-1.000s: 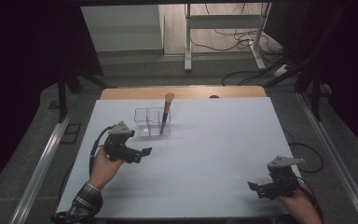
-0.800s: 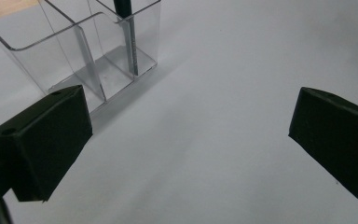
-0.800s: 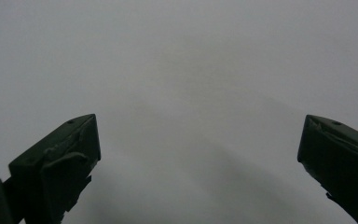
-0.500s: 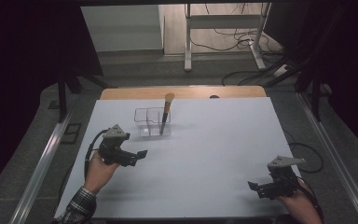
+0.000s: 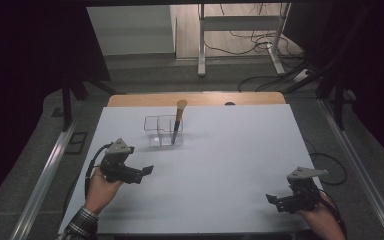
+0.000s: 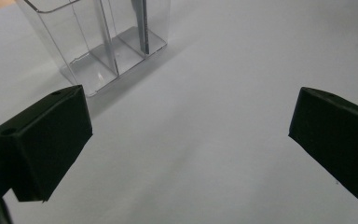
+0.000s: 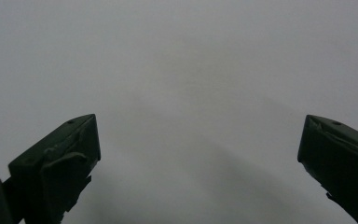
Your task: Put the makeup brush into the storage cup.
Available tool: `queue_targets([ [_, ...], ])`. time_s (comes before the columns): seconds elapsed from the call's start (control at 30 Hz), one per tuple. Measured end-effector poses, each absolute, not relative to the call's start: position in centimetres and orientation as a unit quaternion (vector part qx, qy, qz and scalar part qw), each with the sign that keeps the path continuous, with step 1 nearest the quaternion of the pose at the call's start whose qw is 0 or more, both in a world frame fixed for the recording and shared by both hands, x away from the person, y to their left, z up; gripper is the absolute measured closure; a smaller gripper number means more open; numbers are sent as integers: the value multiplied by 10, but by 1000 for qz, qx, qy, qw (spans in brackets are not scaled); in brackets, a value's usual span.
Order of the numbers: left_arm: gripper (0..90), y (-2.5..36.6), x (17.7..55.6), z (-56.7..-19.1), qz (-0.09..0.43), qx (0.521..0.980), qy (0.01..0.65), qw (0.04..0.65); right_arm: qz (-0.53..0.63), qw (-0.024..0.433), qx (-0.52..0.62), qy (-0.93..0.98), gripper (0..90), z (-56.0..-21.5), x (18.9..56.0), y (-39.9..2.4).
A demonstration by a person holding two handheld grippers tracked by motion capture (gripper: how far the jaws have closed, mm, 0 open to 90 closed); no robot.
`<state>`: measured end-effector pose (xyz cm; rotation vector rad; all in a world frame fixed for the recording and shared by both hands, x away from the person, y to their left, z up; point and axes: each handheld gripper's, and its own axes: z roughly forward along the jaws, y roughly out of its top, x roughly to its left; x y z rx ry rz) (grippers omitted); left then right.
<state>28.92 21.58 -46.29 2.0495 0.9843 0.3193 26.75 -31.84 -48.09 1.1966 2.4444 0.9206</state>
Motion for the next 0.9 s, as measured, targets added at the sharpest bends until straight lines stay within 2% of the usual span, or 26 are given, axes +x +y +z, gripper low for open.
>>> queue_targets([
  [0.7,0,237,272,-469,130,799,400,429,320,138,414,841,0,-480,267,-319],
  [0.9,0,243,268,-472,135,804,403,416,320,138,414,841,0,-480,267,-319],
])
